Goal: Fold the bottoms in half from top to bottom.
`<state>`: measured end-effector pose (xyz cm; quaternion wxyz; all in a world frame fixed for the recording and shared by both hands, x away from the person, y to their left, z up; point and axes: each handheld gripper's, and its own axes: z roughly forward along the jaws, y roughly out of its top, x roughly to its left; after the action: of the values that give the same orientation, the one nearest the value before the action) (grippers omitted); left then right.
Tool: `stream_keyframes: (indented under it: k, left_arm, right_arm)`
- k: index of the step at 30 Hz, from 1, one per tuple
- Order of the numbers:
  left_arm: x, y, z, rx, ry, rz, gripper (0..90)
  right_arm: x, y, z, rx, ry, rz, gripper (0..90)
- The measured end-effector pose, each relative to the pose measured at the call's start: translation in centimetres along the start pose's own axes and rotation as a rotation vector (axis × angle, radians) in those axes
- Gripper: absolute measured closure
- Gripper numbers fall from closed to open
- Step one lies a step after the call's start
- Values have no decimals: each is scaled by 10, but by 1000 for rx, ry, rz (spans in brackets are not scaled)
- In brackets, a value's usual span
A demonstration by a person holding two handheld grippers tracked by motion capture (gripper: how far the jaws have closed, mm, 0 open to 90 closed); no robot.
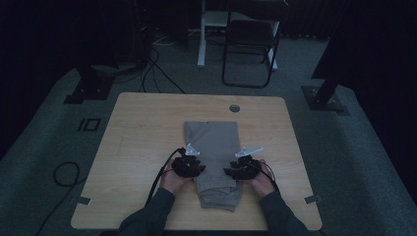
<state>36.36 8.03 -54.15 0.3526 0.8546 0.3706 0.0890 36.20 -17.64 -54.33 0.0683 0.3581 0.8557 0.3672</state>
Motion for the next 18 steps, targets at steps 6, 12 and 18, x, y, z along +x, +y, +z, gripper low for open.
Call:
stream_keyframes:
  k: [6,12,18]
  left_arm:
    - [12,11,9,-14,52,-16,655]
    - [28,23,20,-31,121,-34,651]
    - [46,31,25,-49,162,-61,652]
  right_arm:
    - [-7,9,9,-19,-34,8,556]
    - [-15,24,23,-29,-55,26,511]
    - [-18,37,35,-39,-86,14,493]
